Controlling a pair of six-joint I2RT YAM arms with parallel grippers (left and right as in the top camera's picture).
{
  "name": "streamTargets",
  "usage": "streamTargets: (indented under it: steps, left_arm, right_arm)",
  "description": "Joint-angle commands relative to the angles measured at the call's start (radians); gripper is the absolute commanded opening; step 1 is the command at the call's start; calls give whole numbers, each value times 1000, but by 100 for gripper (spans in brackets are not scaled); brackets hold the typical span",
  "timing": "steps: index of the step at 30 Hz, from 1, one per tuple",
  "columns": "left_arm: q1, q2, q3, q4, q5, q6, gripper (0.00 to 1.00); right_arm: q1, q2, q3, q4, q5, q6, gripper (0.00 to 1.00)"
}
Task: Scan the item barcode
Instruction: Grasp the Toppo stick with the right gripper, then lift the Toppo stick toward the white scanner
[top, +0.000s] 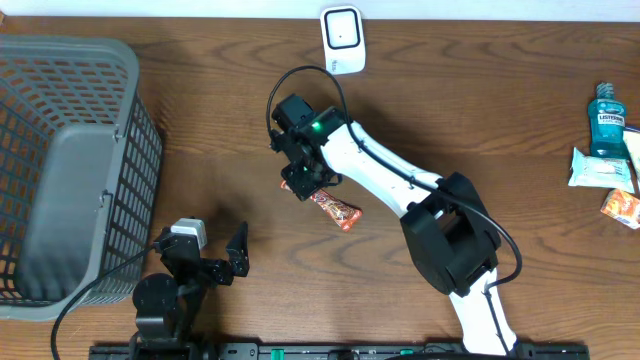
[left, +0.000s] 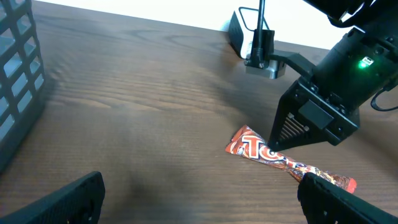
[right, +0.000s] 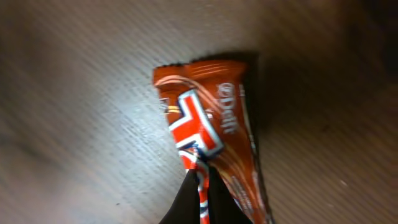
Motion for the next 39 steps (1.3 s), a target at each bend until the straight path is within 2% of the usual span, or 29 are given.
streamTargets:
  steps: [1, 6, 12, 16, 21, 24, 28, 39]
  left_arm:
    - [4, -1, -15, -19, 15, -2, 98]
    - [4, -1, -15, -19, 15, -2, 98]
    - [4, -1, -15, -19, 15, -2, 98]
    - [4, -1, -15, -19, 15, -2, 99]
    - [4, -1, -15, -19, 15, -2, 98]
    - [4, -1, -15, -19, 15, -2, 98]
    - [4, -1, -15, -19, 15, -2, 98]
    - [4, -1, -15, -19, 15, -2, 99]
  right_arm:
    - [-6, 23, -5, 2, 21, 24, 1]
    - [-2, 76, -6, 19, 40, 25, 1]
    - [-21, 80, 17, 56, 285, 70, 1]
    - [-31, 77, 113, -22, 369, 69, 1]
    - [-24, 77, 284, -174, 315, 69, 1]
    - [-6, 77, 324, -214, 222, 68, 1]
    - [11, 78, 299, -229, 145, 69, 1]
    - [31, 78, 115, -124, 178, 70, 1]
